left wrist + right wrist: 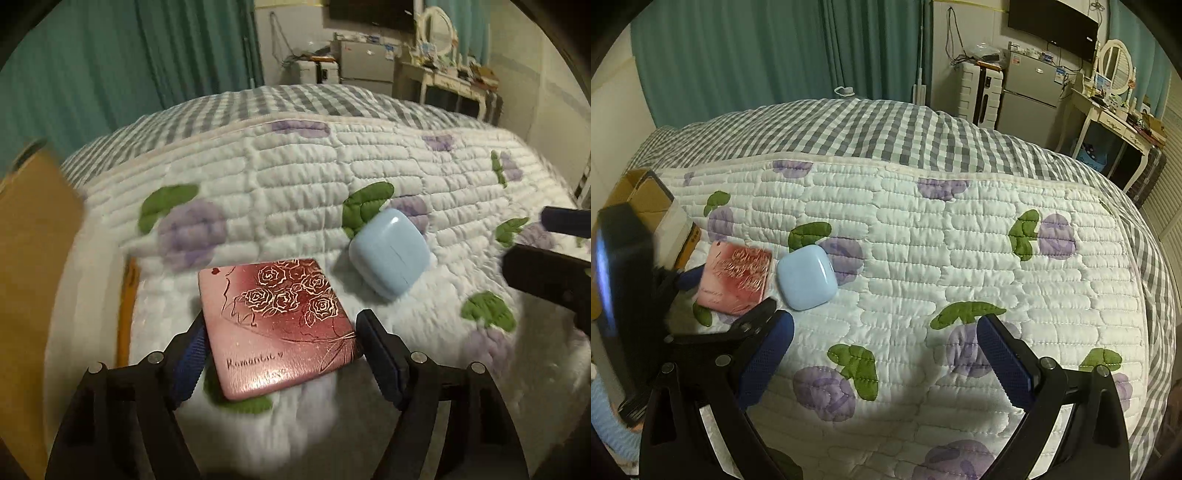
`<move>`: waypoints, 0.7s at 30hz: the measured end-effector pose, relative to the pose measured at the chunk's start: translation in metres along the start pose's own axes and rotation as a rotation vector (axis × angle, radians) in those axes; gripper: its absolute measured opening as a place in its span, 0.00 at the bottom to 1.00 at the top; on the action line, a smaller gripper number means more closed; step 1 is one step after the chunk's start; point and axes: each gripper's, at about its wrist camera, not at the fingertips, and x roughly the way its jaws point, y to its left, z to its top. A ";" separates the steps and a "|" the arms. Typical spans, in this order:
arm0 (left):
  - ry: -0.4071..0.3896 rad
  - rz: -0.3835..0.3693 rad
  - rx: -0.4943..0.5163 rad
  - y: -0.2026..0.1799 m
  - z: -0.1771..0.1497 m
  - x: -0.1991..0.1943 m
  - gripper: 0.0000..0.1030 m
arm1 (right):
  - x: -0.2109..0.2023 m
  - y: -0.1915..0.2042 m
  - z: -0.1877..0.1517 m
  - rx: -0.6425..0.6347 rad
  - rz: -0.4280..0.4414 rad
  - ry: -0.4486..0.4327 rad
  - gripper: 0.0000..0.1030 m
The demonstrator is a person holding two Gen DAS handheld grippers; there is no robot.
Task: Organize rigid objects
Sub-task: 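Lift the pink card case with the left tool while the right tool grasps the earbud case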
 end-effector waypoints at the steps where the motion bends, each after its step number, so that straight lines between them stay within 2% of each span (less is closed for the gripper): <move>1: -0.007 0.007 -0.023 0.002 -0.002 -0.005 0.71 | 0.000 0.001 0.000 -0.004 0.007 0.000 0.97; 2: -0.016 0.009 -0.058 0.006 -0.005 -0.013 0.67 | 0.000 0.003 0.002 -0.011 0.021 -0.004 0.97; 3: -0.020 0.001 -0.096 0.008 -0.007 -0.019 0.44 | 0.001 0.005 0.003 -0.026 0.042 -0.011 0.97; 4: -0.020 -0.002 -0.122 0.009 -0.009 -0.023 0.33 | 0.002 0.007 0.005 -0.036 0.054 -0.014 0.97; 7: -0.006 0.018 -0.092 0.003 -0.009 -0.021 0.33 | 0.008 0.017 0.011 -0.089 0.117 -0.018 0.95; 10: 0.035 0.003 -0.139 0.012 -0.014 -0.011 0.33 | 0.020 0.027 0.014 -0.139 0.127 0.006 0.94; 14: 0.018 -0.034 -0.158 0.016 -0.016 -0.013 0.32 | 0.036 0.030 0.018 -0.147 0.135 0.033 0.89; 17: 0.004 -0.058 -0.161 0.016 -0.015 -0.018 0.22 | 0.052 0.033 0.023 -0.150 0.149 0.063 0.81; 21: -0.020 -0.066 -0.156 0.015 -0.015 -0.026 0.19 | 0.072 0.045 0.026 -0.194 0.154 0.108 0.79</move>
